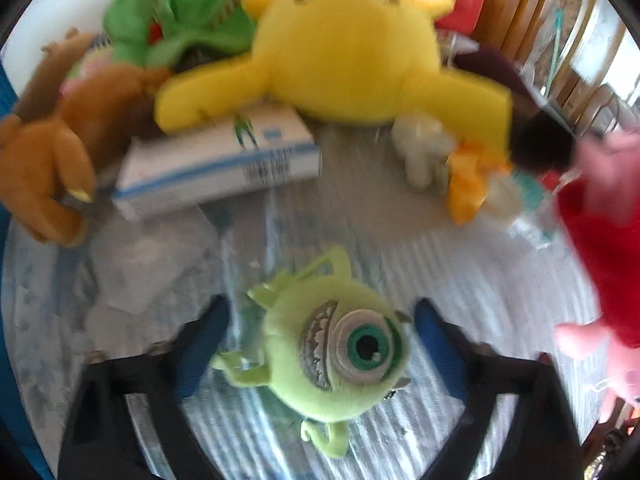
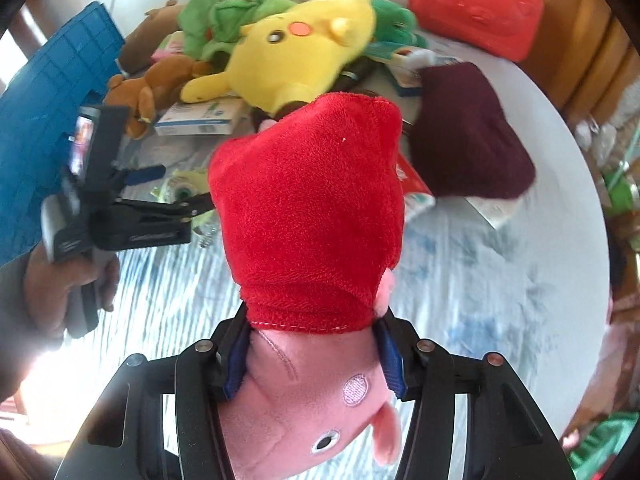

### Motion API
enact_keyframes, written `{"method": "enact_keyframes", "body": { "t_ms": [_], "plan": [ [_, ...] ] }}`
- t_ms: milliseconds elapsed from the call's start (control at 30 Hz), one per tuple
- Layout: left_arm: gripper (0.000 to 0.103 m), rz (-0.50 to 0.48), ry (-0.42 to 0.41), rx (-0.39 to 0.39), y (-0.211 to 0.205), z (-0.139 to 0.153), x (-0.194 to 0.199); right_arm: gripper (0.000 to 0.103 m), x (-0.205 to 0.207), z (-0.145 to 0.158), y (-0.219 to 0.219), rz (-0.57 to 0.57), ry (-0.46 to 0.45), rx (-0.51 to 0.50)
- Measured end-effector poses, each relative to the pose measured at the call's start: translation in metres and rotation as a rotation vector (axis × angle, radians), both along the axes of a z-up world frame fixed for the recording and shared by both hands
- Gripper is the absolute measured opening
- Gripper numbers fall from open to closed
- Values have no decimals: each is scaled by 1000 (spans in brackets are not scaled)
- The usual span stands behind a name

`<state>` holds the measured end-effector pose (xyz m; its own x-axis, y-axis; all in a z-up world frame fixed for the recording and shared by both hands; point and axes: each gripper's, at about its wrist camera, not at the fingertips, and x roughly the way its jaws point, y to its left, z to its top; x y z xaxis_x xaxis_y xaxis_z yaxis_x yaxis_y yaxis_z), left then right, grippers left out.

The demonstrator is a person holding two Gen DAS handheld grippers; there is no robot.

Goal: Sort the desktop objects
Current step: 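Grasp the Peppa Pig plush with the right gripper while the left gripper grasps Mike Wazowski, then carry Mike Wazowski and Peppa Pig over the blue crate and open both grippers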

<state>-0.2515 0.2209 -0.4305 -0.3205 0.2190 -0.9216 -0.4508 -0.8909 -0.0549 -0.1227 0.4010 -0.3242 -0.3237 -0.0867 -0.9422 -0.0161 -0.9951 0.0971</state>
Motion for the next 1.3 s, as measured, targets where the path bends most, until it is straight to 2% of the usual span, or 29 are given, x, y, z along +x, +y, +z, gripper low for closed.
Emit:
{"method": "enact_keyframes", "body": {
  "t_ms": [200,367,500,700,833,1067,1200,1300],
  "plan": [
    [59,2,2,18,2,13,4,53,4,5,9,-22,10,-1],
    [58,30,42,48,-7,47,12,53,2,19,2,-4,41,-4],
    [58,64,95,69,-19,91,26,53,-1,42,-7,33,85,-1],
    [58,130,191,91,-55,172,59,53,-8,89,-34,123,178,-4],
    [58,198,277,95,-87,227,84,53,-13,121,-63,207,255,-4],
    [58,339,423,106,-182,314,112,53,-26,187,-134,348,411,-11],
    [58,415,524,103,-248,358,119,53,-30,232,-193,423,515,-24],
    [58,455,570,90,-298,383,123,53,-33,259,-239,469,575,-30]
  ]
}}
